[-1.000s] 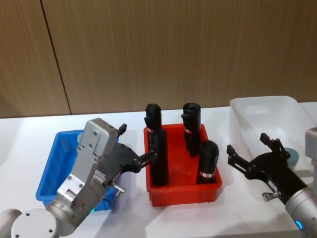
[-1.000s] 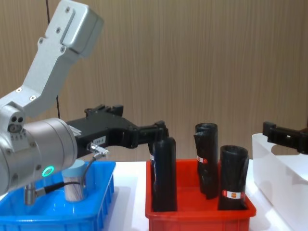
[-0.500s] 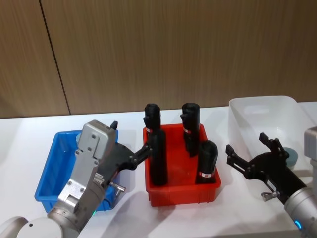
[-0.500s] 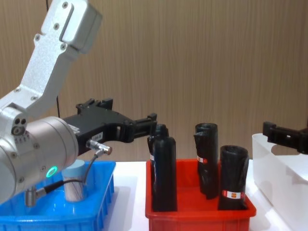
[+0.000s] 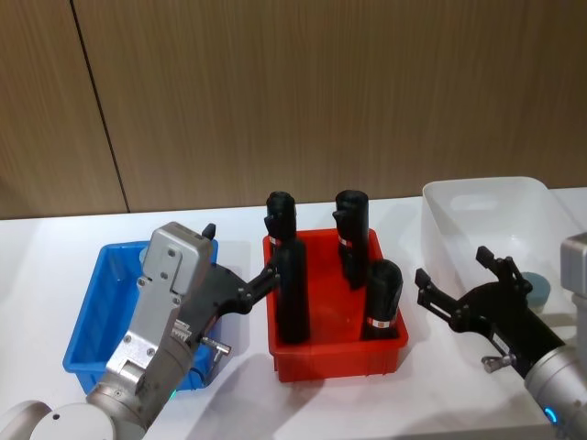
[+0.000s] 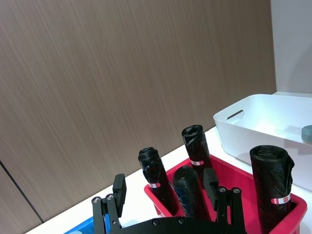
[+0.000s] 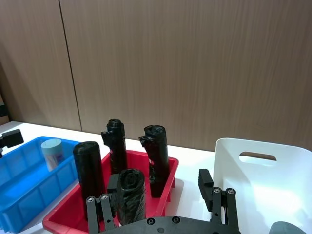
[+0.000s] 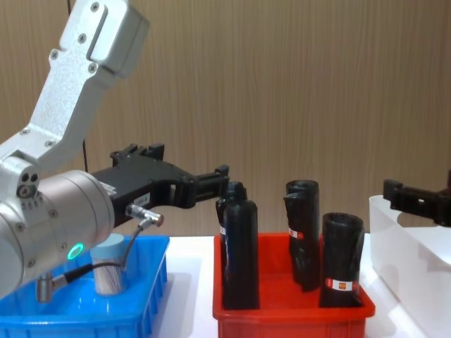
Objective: Pick the cotton swabs from the blue box and place them into the white box.
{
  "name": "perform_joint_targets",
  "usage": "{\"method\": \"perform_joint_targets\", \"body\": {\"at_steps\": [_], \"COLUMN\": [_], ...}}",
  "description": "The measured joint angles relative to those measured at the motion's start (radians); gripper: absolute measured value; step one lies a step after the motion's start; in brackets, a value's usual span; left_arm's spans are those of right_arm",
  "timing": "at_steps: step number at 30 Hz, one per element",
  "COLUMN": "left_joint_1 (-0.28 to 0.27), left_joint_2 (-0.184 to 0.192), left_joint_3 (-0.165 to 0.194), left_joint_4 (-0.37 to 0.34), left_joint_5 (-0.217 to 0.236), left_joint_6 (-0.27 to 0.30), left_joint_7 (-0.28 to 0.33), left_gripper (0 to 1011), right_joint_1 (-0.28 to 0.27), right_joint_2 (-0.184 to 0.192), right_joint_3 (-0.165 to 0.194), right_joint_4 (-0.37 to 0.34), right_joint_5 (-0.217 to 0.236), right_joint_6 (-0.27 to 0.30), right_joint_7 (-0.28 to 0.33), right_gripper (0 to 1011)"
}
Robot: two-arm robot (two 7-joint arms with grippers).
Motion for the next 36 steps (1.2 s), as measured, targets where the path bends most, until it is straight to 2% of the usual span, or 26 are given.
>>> {"method": "perform_joint_targets", "body": {"at_steps": [8,17,27,36], "left_joint_1": [0.000,-0.001,-0.001,-0.001], "left_joint_2": [0.000,0.000,0.000,0.000], "left_joint_3": [-0.001,-0.001,-0.001,-0.001], "left_joint_4": [0.000,0.001,0.001,0.001], "left_joint_5": [0.000,-0.001,-0.001,-0.001], "left_joint_6": [0.000,0.001,0.001,0.001], "left_joint_7": [0.000,0.000,0.000,0.000], "left_gripper": [1004,1004,1004,1004], "right_joint_1": [0.011,0.047,0.123,0.185], "right_joint_2": [0.005,0.006,-0.020,-0.051], "right_joint_3": [0.003,0.003,-0.011,-0.026], "right_joint_4": [0.010,0.049,0.132,0.209], "right_joint_5": [0.011,0.012,-0.013,-0.038], "right_joint_6": [0.022,0.064,0.109,0.130], "right_joint_7": [0.048,0.145,0.248,0.302], "right_gripper": [1002,1002,1002,1001]}}
